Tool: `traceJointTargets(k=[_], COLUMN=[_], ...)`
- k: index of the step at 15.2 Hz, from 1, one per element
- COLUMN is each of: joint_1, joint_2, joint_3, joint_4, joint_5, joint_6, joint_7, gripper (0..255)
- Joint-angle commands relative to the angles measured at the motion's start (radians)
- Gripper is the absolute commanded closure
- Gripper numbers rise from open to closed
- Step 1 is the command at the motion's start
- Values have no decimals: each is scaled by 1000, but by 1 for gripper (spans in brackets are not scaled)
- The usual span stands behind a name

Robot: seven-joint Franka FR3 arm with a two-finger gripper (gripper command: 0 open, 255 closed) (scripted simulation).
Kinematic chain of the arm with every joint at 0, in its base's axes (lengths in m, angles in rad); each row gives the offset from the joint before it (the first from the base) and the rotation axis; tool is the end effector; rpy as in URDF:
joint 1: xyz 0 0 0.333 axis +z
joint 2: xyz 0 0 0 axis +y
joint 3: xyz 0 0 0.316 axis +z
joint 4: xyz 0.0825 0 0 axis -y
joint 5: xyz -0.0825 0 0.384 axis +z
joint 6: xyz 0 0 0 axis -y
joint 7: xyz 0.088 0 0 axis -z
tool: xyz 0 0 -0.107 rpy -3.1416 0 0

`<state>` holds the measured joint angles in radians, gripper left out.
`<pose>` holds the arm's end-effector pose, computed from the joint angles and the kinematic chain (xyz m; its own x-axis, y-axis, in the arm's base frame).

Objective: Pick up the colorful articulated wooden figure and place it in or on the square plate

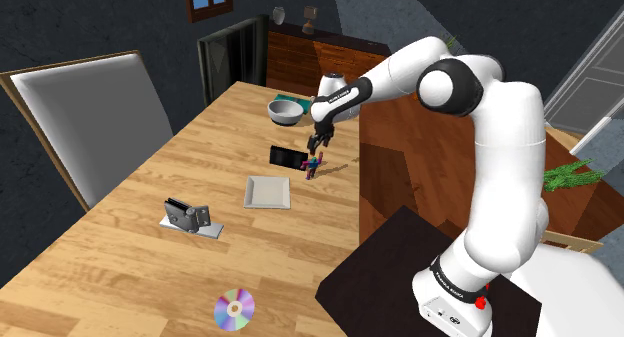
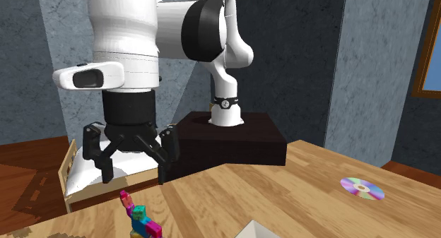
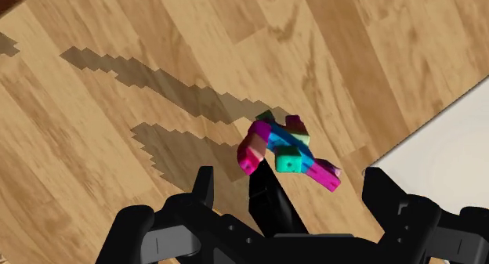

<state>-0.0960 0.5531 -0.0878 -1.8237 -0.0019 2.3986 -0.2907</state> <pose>0.6418 -0.1153 0.2348 0.9925 0.1218 0.0089 0.1212 -0.9913 0.0521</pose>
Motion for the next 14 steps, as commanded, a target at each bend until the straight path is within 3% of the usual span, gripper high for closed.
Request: traceJointTargets(k=[1, 14], joint_1=[-4, -8], joint_2=[38, 94], joint_3=[2, 5], joint_4=[27, 35], joint_5=[2, 6], joint_6=[11, 59], joint_7=[-4, -6], gripper=[0, 0])
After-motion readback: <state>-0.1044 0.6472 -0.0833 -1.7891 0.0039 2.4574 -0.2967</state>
